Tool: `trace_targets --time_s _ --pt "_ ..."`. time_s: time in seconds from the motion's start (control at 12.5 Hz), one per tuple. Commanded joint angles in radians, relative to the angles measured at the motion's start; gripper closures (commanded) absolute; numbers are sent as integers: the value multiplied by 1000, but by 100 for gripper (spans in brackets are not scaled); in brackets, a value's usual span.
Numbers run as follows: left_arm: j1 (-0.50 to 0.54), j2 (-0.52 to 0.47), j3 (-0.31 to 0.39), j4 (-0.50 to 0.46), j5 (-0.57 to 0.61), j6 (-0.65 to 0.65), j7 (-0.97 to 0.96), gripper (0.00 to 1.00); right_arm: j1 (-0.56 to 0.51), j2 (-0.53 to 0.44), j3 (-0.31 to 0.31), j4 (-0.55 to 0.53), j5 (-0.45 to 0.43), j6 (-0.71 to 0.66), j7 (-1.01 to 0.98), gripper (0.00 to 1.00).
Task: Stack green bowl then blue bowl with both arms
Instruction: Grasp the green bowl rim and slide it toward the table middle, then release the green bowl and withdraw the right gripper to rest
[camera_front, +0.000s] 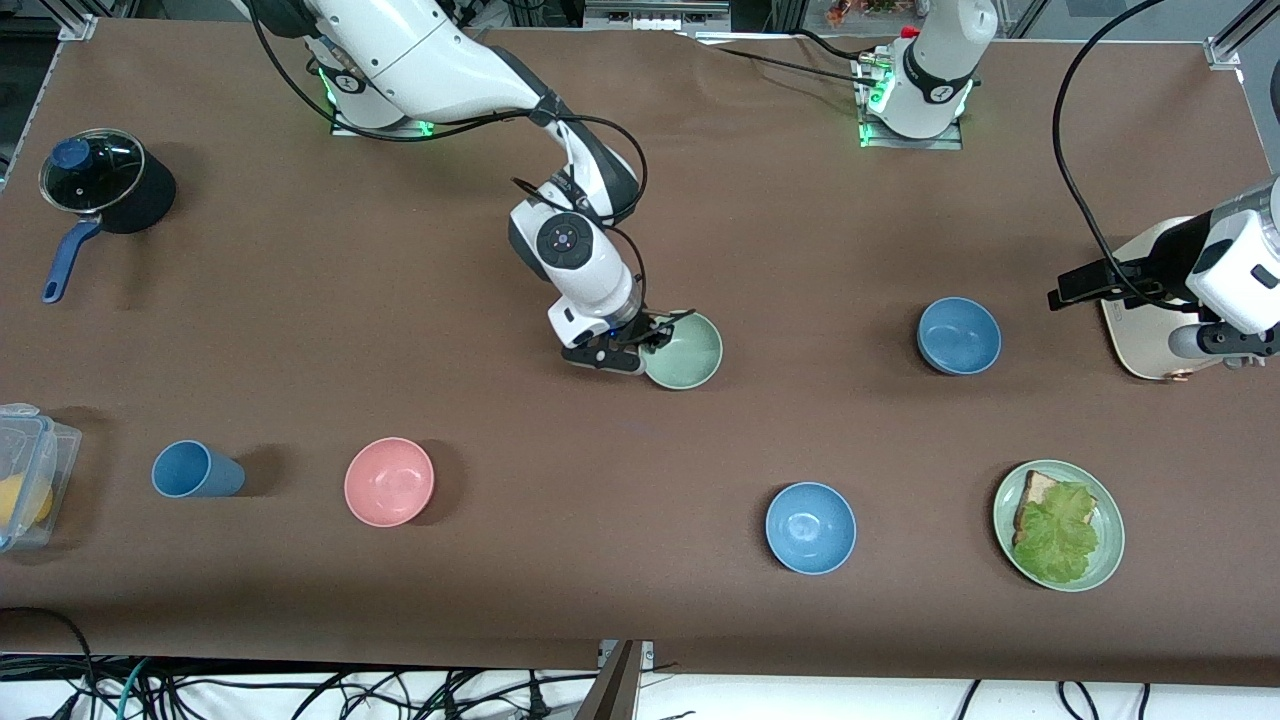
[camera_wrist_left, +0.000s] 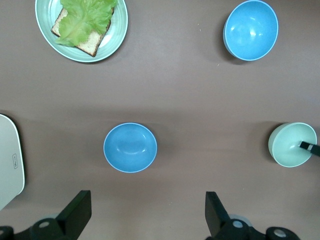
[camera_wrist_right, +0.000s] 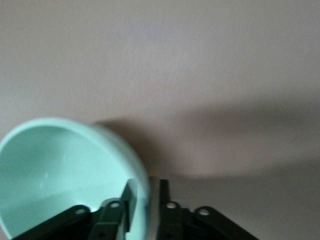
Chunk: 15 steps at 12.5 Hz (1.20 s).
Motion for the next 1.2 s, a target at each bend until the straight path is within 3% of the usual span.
trace_targets --time_s 0.0,0.16,0.32,0.56,0.8,1.12 --pt "-1 12 -2 32 19 -22 -10 0 -18 -91 -34 35 -43 -191 -33 0" --pt "-1 12 -2 32 19 -22 -10 0 -69 -230 -112 39 -40 -411 -172 0" --pt "-1 12 -2 32 19 -22 -10 0 -183 -356 -135 31 -29 -573 -373 0" --pt "-1 12 -2 32 19 -22 -10 0 -326 -521 -159 -32 10 -667 -557 0" --pt "-1 12 -2 32 19 -22 -10 0 -350 -676 -253 -73 12 -822 -645 0" --pt "-1 14 -2 32 19 -22 -10 0 -386 -716 -282 -41 6 -948 -723 0"
